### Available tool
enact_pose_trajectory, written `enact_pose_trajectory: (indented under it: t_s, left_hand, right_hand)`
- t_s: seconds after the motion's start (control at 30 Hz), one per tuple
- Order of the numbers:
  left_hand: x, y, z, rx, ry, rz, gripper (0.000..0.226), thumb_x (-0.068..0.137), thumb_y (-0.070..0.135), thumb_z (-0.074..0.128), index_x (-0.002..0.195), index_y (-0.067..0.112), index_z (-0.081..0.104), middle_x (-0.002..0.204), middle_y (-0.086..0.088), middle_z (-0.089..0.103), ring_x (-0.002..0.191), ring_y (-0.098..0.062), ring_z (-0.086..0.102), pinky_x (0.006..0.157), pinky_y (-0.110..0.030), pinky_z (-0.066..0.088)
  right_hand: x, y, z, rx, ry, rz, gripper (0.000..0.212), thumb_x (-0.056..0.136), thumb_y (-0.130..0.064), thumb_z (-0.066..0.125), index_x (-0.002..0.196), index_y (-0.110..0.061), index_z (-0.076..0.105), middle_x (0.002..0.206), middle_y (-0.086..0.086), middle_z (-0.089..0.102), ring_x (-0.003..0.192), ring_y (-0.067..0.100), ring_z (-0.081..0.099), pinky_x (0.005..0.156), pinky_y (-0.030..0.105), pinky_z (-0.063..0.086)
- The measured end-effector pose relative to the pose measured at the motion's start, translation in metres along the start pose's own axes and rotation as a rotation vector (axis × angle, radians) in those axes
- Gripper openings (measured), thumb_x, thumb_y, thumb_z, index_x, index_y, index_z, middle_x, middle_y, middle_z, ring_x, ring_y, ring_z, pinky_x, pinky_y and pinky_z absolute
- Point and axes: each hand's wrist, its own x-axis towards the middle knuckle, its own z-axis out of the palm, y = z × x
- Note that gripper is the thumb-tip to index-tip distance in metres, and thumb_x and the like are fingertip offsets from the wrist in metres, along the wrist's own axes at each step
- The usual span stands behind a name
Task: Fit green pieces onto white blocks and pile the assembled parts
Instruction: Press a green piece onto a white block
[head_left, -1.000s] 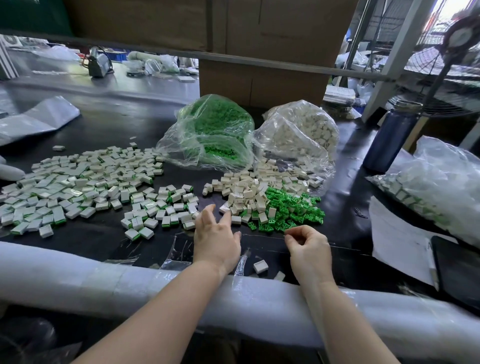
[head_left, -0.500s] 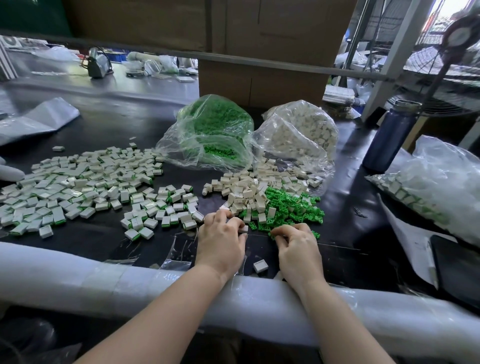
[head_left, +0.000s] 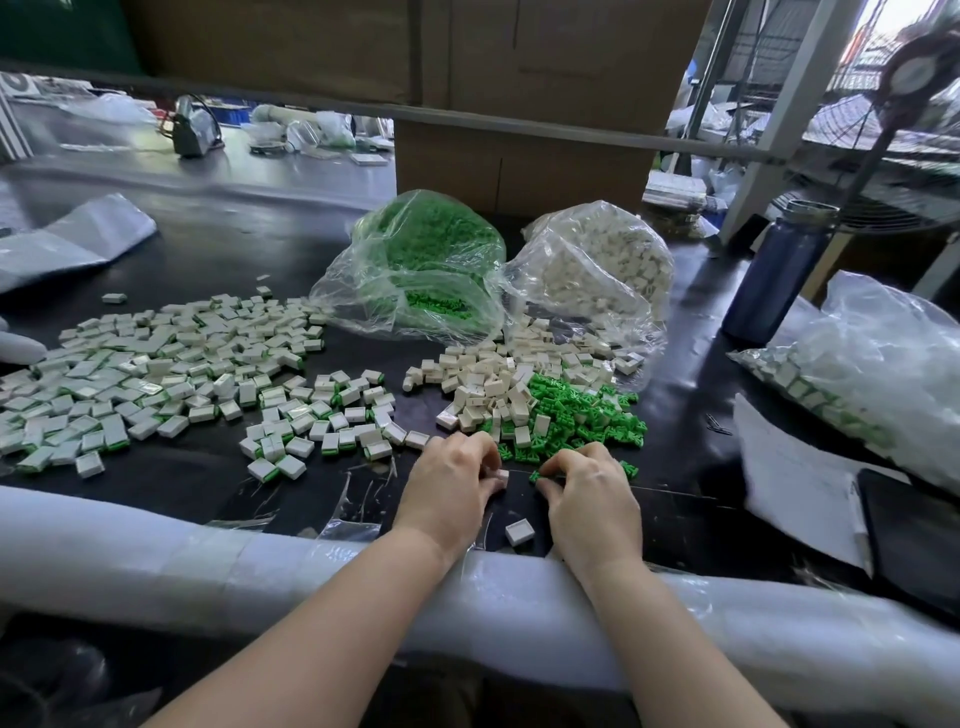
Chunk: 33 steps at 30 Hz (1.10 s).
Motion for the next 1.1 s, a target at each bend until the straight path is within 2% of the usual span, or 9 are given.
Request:
enact_pose_trajectory:
  t_s: [0.1,0.27,0.33,0.43,0.53,0.6,0.73,0.87,1.1]
  left_hand:
    - [-0.002,0.003,-0.002,-0.14,-0.032,0.015,0.009,0.088,0.021,0.061,0.097,0.02,0.062,0.089,0.005,0.058,0.089,-0.014,0.053,0.084,-0.028,0.046]
    - [0.0,0.001,-0.006,-0.397,-0.121,-0.042,0.011,0.086,0.015,0.066,0.093,0.023,0.068,0.089,0.005,0.066,0.083,-0.01,0.061,0.08,-0.014,0.048]
    - [0.0,0.0,-0.007,-0.477,-0.145,-0.07,0.008,0.085,0.015,0.066,0.088,0.022,0.066,0.086,0.002,0.068,0.082,-0.014,0.064,0.079,-0.02,0.051]
    - [-0.001,0.001,-0.008,-0.534,-0.167,-0.069,0.012,0.087,0.013,0.064,0.095,0.022,0.064,0.082,0.003,0.065,0.076,-0.017,0.062,0.078,-0.026,0.052]
    - [-0.001,0.002,-0.009,-0.576,-0.18,-0.058,0.022,0.09,0.008,0.058,0.105,0.023,0.064,0.081,0.003,0.057,0.069,-0.011,0.054,0.071,-0.022,0.051]
    - [-0.002,0.002,-0.01,-0.602,-0.179,-0.059,0.022,0.091,0.005,0.055,0.101,0.021,0.065,0.081,0.001,0.055,0.066,-0.01,0.052,0.066,-0.021,0.05]
    - [-0.001,0.004,-0.012,-0.677,-0.203,-0.096,0.015,0.089,0.006,0.059,0.093,0.019,0.063,0.083,-0.002,0.059,0.068,-0.014,0.057,0.071,-0.027,0.053]
    - [0.0,0.003,-0.011,-0.667,-0.202,-0.078,0.012,0.087,0.007,0.062,0.089,0.019,0.064,0.084,0.004,0.065,0.073,-0.005,0.06,0.07,-0.013,0.051]
    - [0.0,-0.001,-0.013,-0.754,-0.21,-0.11,0.013,0.089,0.005,0.059,0.088,0.017,0.063,0.086,-0.009,0.067,0.073,-0.014,0.062,0.073,-0.029,0.057]
  right_hand:
    - [0.0,0.002,-0.002,0.093,0.015,-0.007,0.003,0.088,-0.021,0.061,0.091,-0.02,0.059,0.097,-0.006,0.054,0.098,0.016,0.049,0.077,0.024,0.035]
    - [-0.004,0.003,-0.006,0.401,-0.005,-0.043,0.014,0.084,-0.01,0.066,0.078,-0.02,0.057,0.075,-0.009,0.062,0.076,0.013,0.059,0.072,0.026,0.047]
    - [-0.006,0.002,-0.007,0.475,0.001,-0.08,0.015,0.083,-0.009,0.068,0.078,-0.021,0.059,0.074,-0.011,0.063,0.075,0.006,0.06,0.071,0.019,0.048]
    - [-0.006,0.003,-0.007,0.553,0.018,-0.085,0.017,0.083,-0.009,0.069,0.08,-0.024,0.062,0.075,-0.014,0.064,0.075,-0.001,0.06,0.069,0.008,0.045]
    - [-0.006,0.004,-0.007,0.578,0.022,-0.086,0.02,0.083,-0.008,0.068,0.079,-0.027,0.062,0.074,-0.014,0.064,0.073,-0.003,0.06,0.067,0.006,0.044]
    - [-0.006,0.004,-0.007,0.588,0.017,-0.09,0.024,0.083,-0.008,0.067,0.076,-0.029,0.061,0.073,-0.014,0.064,0.071,-0.003,0.059,0.066,0.006,0.043]
    - [-0.006,0.005,-0.008,0.644,0.004,-0.094,0.025,0.084,-0.006,0.066,0.075,-0.028,0.06,0.073,-0.011,0.065,0.072,-0.003,0.059,0.066,0.007,0.044]
    - [-0.006,0.004,-0.007,0.7,-0.032,-0.079,0.022,0.084,-0.005,0.066,0.076,-0.026,0.063,0.073,-0.009,0.066,0.07,-0.003,0.06,0.066,0.009,0.046]
    - [-0.005,0.006,-0.005,0.686,-0.078,-0.068,0.021,0.081,-0.005,0.068,0.073,-0.024,0.066,0.067,-0.008,0.066,0.064,-0.001,0.06,0.065,0.015,0.048]
